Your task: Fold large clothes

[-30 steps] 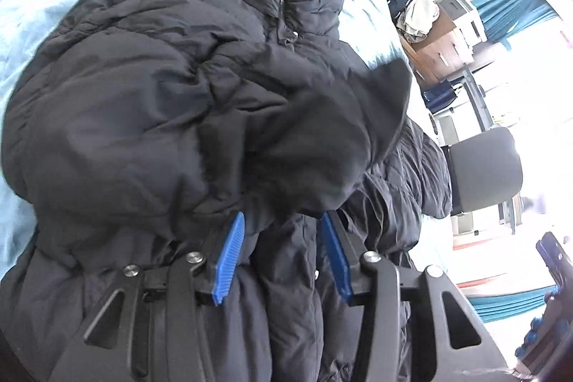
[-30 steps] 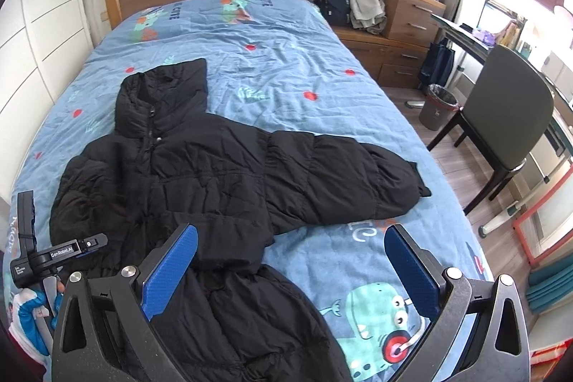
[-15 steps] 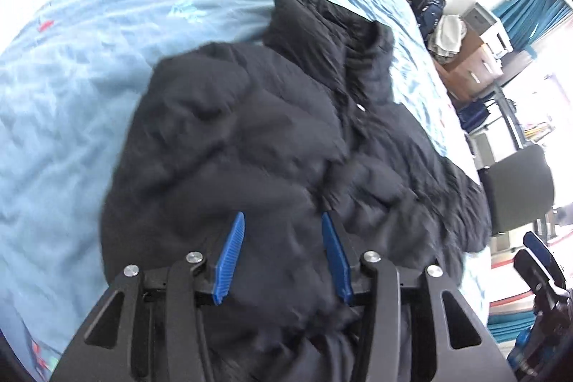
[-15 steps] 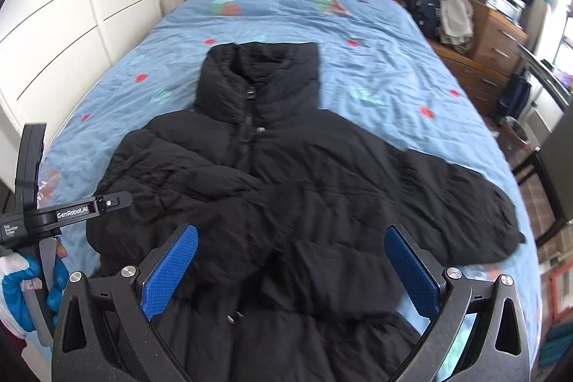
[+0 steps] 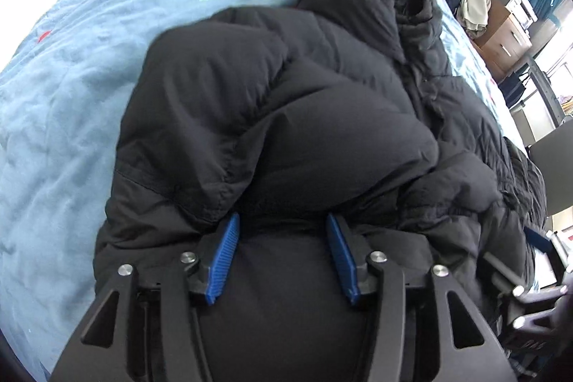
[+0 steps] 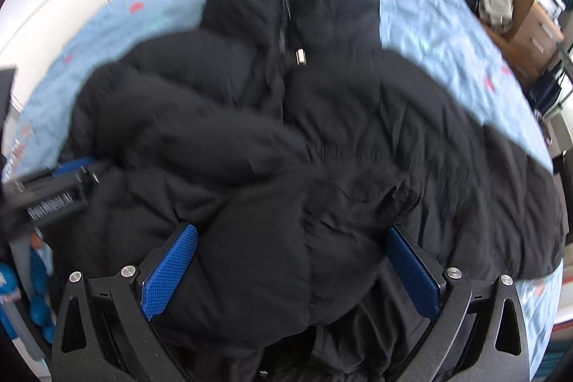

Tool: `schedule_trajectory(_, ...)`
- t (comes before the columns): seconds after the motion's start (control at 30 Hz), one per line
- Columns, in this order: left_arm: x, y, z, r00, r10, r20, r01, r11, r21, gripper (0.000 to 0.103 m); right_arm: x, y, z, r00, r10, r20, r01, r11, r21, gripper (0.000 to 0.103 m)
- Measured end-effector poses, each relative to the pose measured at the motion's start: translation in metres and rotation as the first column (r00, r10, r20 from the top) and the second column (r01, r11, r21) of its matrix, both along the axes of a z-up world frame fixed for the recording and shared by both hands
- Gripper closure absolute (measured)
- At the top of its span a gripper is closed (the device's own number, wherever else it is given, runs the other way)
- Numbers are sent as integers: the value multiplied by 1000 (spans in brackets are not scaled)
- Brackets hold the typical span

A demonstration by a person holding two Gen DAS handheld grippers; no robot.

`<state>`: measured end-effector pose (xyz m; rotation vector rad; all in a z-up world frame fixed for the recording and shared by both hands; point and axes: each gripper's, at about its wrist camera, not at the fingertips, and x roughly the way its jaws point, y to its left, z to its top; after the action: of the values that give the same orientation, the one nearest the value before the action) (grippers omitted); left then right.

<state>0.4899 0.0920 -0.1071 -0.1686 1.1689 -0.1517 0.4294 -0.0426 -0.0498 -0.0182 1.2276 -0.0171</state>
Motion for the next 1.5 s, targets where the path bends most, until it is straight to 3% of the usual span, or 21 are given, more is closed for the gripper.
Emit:
schedule_trajectory(0.13,4,-4,-3,999,-15,-52,16,999,28,50,-13,-18,-16,999,-18,-51,21,998,61,1)
schedule_trajectory(0.27,5,-8,2,996,-43,-83,47,998,49,49,-24,-25,-17,999,4,-54,0,998,60,1)
schedule_trajectory(0.47,2,-3,33,1000,-28,2,27,997,75,49,-34,-28,12,999,39,1,-39,999,23,1)
schedule_trajectory(0.6,11,-3,48,999,-6,42,3,997,71,49,-26,-7,44,990,91,105,-95,995,34,1)
schedule_trajectory(0.73,19,-7,49,998,-14,66,7,995,98,47,-20,24,48,978,150,147,-159,986,57,1)
schedule_trajectory(0.9,22,-7,28,999,-25,46,20,995,101,46,-22,45,16,978,191,83,-194,980,33,1)
schedule_trajectory(1.1,13,-9,2,999,-47,10,46,993,112,42,-22,39,-19,982,189,10,-189,982,10,1)
schedule_trajectory(1.33,12,-8,10,998,-55,-3,55,992,113,42,-28,31,-25,977,213,-23,-213,977,-11,1)
schedule_trajectory(1.5,0,-4,35,997,-51,61,42,989,140,42,-41,19,-20,980,189,-60,-191,981,-28,1)
